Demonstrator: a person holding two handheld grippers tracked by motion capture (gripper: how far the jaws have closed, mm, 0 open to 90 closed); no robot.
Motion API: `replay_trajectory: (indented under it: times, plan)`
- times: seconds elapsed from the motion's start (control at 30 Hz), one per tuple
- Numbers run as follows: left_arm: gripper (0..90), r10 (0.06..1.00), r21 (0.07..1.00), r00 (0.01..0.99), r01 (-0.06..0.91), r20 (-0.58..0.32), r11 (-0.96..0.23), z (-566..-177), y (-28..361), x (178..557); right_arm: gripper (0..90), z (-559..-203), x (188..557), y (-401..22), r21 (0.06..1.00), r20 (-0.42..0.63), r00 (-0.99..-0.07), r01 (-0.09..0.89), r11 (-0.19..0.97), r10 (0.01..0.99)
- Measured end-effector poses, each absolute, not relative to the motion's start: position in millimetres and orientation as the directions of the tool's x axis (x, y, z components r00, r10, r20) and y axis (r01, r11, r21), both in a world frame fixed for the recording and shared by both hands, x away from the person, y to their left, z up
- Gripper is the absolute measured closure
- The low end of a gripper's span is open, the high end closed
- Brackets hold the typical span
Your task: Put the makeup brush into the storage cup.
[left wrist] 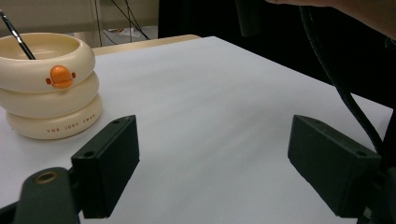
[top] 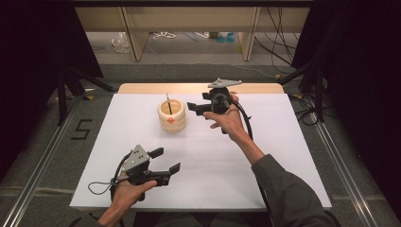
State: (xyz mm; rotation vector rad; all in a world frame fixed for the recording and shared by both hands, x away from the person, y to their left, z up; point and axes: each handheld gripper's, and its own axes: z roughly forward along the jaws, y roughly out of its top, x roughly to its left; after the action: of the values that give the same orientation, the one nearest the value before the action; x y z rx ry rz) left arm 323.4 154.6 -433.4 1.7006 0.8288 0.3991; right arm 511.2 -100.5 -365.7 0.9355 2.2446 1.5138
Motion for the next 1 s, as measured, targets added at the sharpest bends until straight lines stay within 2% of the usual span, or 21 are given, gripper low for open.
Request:
replay_trajectory:
  times: [0.13,0.27,0.53,0.63,0.67,0.7,0.77,0.8,1.0]
  plan:
    - [16.0,0.707,0.940,0.685,0.328,-0.173,-0.088,-433.9,153.1,322.9,21.8,-361.6,498.4,-110.0,0.911,0.118,-0.757,0.341,0.233,0.643]
    - [16.0,0.710,0.948,0.691,0.299,-0.137,-0.108,-433.4,154.8,324.8,21.8,-359.4,487.9,-118.3,0.916,0.112,-0.756,0.329,0.227,0.645]
    - [16.0,0.708,0.943,0.688,0.318,-0.159,-0.097,-433.8,154.3,323.7,21.8,-359.5,468.5,-132.1,0.924,0.115,-0.755,0.319,0.209,0.645]
    - [16.0,0.697,0.932,0.683,0.357,-0.218,-0.058,-434.5,151.1,320.9,21.9,-361.4,463.6,-136.4,0.928,0.121,-0.759,0.314,0.198,0.640]
    - [16.0,0.697,0.936,0.690,0.342,-0.196,-0.076,-434.3,152.2,321.7,21.9,-362.1,461.9,-137.3,0.929,0.125,-0.756,0.316,0.191,0.643]
    - [16.0,0.691,0.931,0.688,0.361,-0.221,-0.061,-434.4,150.9,320.3,21.9,-363.3,460.7,-138.7,0.930,0.124,-0.757,0.315,0.192,0.642]
    - [16.0,0.693,0.934,0.690,0.352,-0.209,-0.069,-434.3,151.6,321.1,22.1,-365.4,458.7,-139.8,0.927,0.123,-0.758,0.318,0.198,0.640]
    - [16.0,0.701,0.942,0.694,0.321,-0.166,-0.095,-433.9,153.7,323.5,22.1,-366.2,457.5,-140.6,0.927,0.122,-0.756,0.318,0.198,0.643]
    - [16.0,0.702,0.943,0.693,0.319,-0.164,-0.095,-433.5,154.2,323.2,21.7,-371.4,451.6,-143.5,0.922,0.126,-0.759,0.328,0.208,0.638]
